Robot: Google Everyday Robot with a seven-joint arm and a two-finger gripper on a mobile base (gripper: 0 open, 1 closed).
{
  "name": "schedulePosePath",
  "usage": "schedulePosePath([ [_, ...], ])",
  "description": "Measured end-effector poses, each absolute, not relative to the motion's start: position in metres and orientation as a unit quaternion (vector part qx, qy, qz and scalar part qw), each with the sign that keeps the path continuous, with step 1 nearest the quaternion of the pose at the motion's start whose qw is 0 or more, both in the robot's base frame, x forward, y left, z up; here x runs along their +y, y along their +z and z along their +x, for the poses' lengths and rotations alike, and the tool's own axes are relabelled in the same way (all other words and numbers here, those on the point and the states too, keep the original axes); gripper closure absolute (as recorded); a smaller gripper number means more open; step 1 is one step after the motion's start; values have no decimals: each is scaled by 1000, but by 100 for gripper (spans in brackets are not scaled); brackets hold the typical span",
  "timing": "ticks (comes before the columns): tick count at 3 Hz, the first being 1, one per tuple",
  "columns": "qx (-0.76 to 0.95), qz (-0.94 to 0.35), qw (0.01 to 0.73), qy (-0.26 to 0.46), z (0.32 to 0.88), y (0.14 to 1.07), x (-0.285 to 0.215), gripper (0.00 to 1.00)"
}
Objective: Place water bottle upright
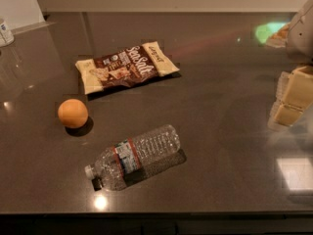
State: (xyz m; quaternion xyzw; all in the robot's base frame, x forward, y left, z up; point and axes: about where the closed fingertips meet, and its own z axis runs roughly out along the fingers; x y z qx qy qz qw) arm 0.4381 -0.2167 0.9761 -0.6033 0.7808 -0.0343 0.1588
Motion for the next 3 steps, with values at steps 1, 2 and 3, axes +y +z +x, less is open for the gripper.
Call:
schedulePosePath([
  [1, 781, -603, 159, -34, 438, 976, -217, 0],
  [2, 777, -607, 163, -35, 438, 978, -214, 0],
  [3, 751, -634, 181, -28, 439, 979, -189, 0],
])
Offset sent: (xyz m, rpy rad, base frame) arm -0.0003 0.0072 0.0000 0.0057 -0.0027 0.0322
